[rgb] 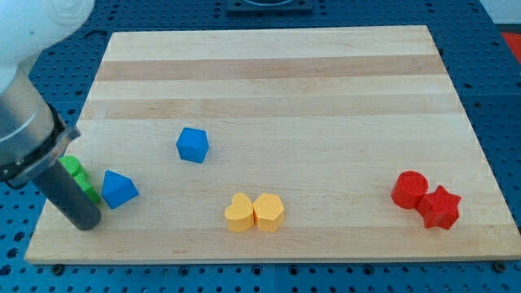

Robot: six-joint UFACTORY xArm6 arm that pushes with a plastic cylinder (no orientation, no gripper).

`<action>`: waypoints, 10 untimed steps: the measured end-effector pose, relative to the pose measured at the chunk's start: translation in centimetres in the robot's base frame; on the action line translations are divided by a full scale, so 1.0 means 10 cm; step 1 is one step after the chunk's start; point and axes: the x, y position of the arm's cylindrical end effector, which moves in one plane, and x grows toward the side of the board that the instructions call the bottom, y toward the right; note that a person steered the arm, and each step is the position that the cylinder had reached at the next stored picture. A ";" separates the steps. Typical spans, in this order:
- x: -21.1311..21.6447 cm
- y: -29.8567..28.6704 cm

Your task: Move the blue triangle slightly up

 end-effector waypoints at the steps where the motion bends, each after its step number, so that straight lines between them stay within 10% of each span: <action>1: -0.07 0.06; 10: -0.43 0.61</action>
